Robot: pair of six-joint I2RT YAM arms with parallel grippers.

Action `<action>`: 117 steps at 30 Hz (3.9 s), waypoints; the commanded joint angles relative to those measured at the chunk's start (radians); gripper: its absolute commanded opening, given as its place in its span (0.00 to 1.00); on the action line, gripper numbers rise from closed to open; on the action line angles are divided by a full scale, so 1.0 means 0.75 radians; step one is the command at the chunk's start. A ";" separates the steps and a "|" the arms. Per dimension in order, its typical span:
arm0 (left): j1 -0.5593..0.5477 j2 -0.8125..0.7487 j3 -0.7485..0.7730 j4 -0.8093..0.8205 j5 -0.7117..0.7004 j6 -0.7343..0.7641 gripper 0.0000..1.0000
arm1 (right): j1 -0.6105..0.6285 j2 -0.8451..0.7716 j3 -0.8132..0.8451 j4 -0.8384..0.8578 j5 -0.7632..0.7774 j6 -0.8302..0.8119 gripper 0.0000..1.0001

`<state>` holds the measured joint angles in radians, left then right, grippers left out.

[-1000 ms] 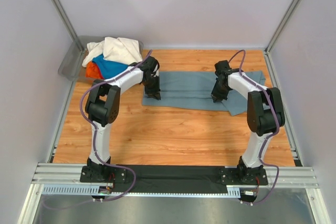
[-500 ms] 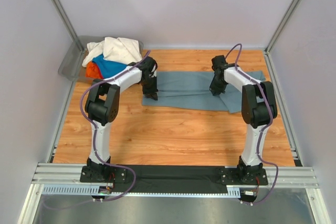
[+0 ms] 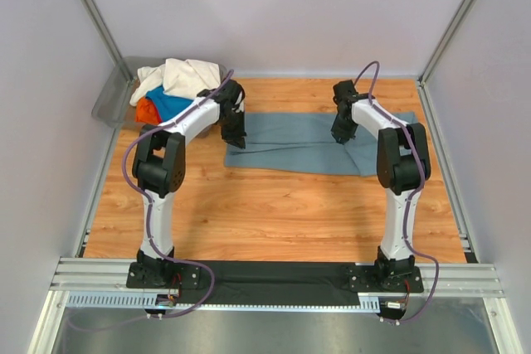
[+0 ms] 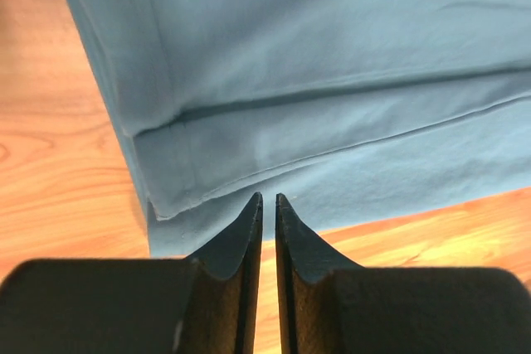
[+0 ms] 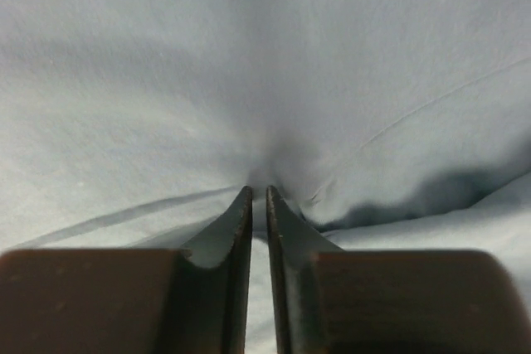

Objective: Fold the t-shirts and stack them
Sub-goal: Fold the tshirt

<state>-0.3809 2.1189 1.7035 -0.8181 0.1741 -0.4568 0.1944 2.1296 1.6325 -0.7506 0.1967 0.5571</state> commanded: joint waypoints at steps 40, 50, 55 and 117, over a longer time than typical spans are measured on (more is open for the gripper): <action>-0.339 -0.105 -0.105 0.322 0.341 -0.111 0.35 | -0.752 -0.729 -1.246 0.762 -0.939 0.372 0.34; -0.337 -0.107 -0.095 0.312 0.326 -0.097 0.35 | -0.744 -0.774 -1.140 0.637 -0.943 0.374 0.01; -0.331 -0.097 -0.095 0.314 0.336 -0.099 0.35 | -0.730 -0.764 -1.042 0.571 -0.939 0.362 0.14; -0.183 -0.136 -0.193 0.346 0.412 -0.056 0.35 | -0.574 -0.498 -0.492 0.387 -0.733 0.339 0.00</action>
<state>-0.5262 2.0716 1.5597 -0.5789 0.4595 -0.5144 -0.2413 1.7256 1.1976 -0.4892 -0.3737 0.8295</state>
